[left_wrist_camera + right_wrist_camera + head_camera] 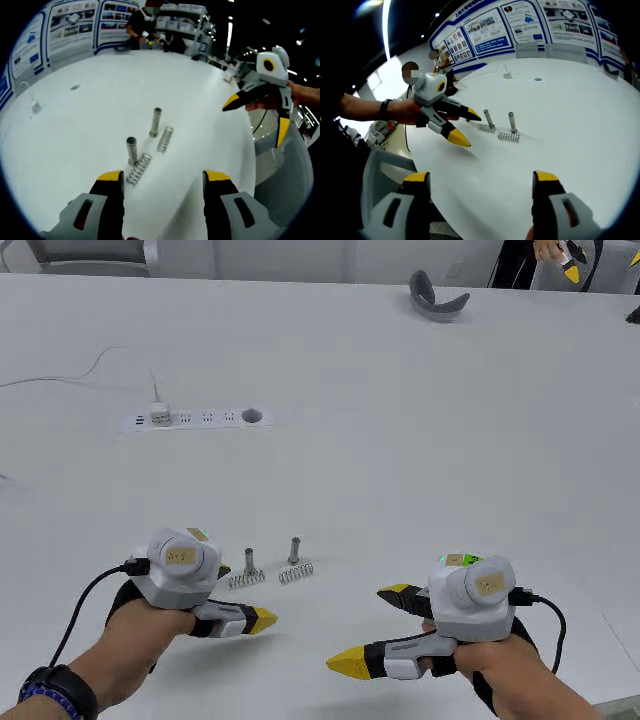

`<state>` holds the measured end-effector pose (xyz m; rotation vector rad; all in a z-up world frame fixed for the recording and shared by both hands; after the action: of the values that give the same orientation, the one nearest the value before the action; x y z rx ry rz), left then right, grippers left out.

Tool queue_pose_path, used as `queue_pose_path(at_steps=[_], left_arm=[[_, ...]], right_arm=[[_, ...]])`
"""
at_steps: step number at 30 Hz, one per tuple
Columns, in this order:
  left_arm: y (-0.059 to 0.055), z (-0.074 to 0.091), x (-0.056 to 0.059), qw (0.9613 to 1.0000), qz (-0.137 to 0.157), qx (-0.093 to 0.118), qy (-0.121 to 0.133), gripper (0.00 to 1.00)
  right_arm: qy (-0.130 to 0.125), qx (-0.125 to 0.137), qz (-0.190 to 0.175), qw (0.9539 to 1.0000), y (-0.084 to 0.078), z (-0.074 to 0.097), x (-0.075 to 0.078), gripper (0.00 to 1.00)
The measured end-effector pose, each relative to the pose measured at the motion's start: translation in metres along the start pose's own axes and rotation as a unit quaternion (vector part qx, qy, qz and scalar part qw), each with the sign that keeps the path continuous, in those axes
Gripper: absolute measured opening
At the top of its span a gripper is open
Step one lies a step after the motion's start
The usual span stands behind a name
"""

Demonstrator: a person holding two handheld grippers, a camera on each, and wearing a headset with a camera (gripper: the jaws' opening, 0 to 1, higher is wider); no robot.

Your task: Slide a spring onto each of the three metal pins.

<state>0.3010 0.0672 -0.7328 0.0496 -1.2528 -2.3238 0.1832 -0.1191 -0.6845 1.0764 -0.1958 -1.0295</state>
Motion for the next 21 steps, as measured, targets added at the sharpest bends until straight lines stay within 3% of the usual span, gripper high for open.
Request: queue_pose_path(at_steps=[4,11,15,21], left_arm=[[0.0,-0.005,-0.002,1.0,0.007,0.003,0.004,0.62],[-0.009,-0.012,-0.007,0.9999,0.008,-0.007,0.009,0.51],[-0.01,-0.009,-0.003,0.9999,0.006,-0.002,0.01,0.45],[-0.013,-0.01,-0.009,0.9994,-0.003,-0.005,0.033,0.32]], right_arm=[[-0.003,0.002,-0.005,1.0,-0.001,0.003,0.002,0.85],[-0.001,0.0,-0.009,1.0,-0.003,0.003,0.002,0.84],[-0.001,0.001,-0.01,1.0,-0.003,0.002,0.002,0.83],[0.0,0.0,-0.01,0.9999,-0.003,0.001,0.002,0.82]])
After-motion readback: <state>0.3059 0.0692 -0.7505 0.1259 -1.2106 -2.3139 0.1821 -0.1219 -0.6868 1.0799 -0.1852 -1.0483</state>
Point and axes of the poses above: the centre of the closed fingertips' face, and the gripper's own axes: z roughly backward along the fingers, x roughly to its right, y roughly out of its top, the point moved 7 cm from there along z, roughly backward along the fingers, and after that the axes turned 8 degrees about x, right-handed, at the moved point
